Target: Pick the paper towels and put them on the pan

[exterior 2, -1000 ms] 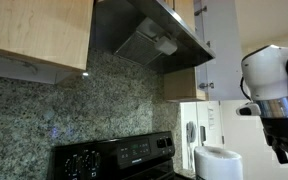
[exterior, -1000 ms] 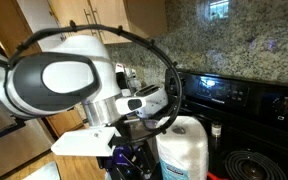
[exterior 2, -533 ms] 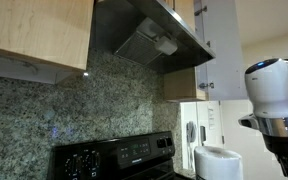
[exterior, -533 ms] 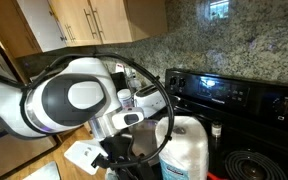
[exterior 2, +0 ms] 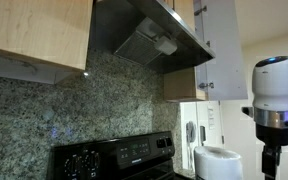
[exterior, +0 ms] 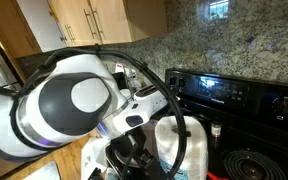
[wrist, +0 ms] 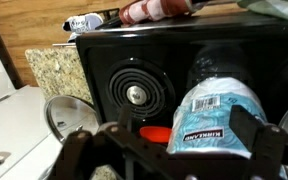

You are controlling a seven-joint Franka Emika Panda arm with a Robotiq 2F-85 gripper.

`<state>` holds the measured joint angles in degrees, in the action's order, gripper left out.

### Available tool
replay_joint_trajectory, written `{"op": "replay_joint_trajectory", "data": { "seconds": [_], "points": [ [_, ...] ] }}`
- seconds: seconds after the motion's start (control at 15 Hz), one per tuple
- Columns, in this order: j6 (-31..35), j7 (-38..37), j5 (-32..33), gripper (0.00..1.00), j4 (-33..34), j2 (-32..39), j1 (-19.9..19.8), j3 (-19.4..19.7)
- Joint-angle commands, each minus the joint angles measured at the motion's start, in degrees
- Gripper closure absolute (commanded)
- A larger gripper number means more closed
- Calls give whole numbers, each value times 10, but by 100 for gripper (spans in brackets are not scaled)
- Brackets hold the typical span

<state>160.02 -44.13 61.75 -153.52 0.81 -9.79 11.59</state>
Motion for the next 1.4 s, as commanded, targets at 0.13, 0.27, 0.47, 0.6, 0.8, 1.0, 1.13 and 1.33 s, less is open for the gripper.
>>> {"op": "replay_joint_trajectory", "data": {
  "seconds": [0.13, 0.27, 0.47, 0.6, 0.8, 1.0, 1.13, 1.33],
  "points": [
    [23, -219, 193, 0, 23, -3, 11, -9],
    [50, -234, 222, 0, 21, 10, 16, -15],
    [91, -235, 240, 0, 26, 33, 19, -20],
    [106, -231, 242, 0, 29, 45, 19, -21],
    [88, -216, 224, 0, 21, 37, 19, -20],
    [88, -216, 224, 0, 21, 37, 19, -20],
    [85, -223, 232, 0, 19, 32, 23, -22],
    [88, -296, 290, 0, 30, 5, 31, -26]
  ]
}}
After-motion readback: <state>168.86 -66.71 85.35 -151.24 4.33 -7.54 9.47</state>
